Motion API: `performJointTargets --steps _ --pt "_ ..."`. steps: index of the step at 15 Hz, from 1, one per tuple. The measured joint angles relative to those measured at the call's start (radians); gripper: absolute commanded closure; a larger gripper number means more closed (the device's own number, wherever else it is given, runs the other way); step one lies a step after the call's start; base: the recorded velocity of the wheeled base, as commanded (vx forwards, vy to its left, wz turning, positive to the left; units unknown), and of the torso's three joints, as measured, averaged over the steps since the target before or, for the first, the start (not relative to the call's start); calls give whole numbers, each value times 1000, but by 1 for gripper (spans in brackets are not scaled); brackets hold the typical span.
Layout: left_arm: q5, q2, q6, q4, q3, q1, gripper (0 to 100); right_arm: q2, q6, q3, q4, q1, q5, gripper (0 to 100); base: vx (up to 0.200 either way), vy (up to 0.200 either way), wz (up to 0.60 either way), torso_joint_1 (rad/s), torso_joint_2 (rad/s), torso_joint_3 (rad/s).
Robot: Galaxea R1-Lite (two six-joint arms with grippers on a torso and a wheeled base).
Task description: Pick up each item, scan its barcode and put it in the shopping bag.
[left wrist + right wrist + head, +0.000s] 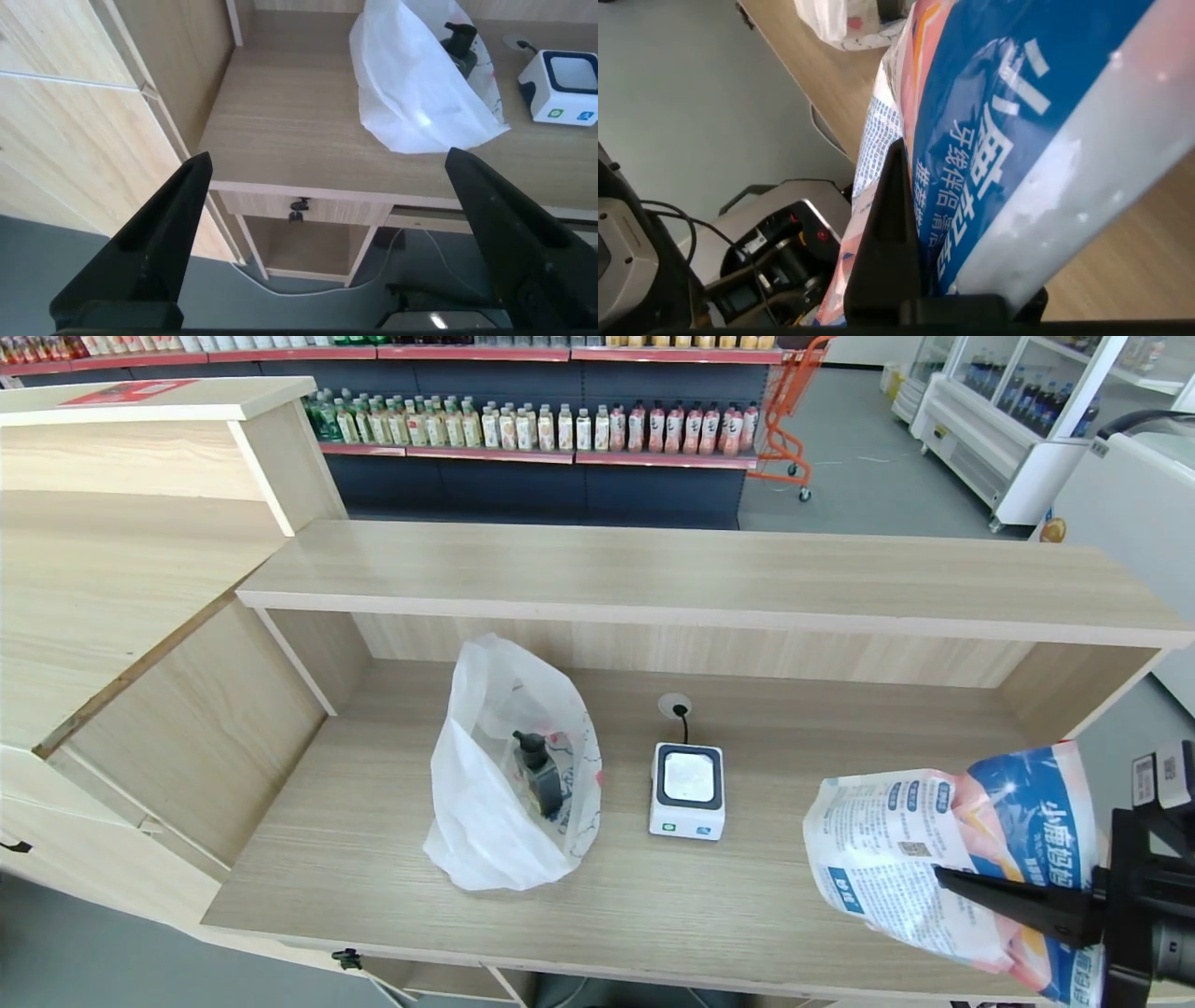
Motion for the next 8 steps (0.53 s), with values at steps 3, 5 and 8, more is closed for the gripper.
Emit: performJointTargets --steps 3,5,8 --pt "0 0 0 0 0 -1 0 22 49 -1 -1 1 1 100 200 0 0 -7 -2 7" --pt "0 -1 0 0 0 0 0 41 69 2 -1 0 5 100 200 0 0 29 10 0" --pt "1 -1 -6 0 0 0 0 95 70 -6 -19 -1 15 100 67 0 0 2 1 1"
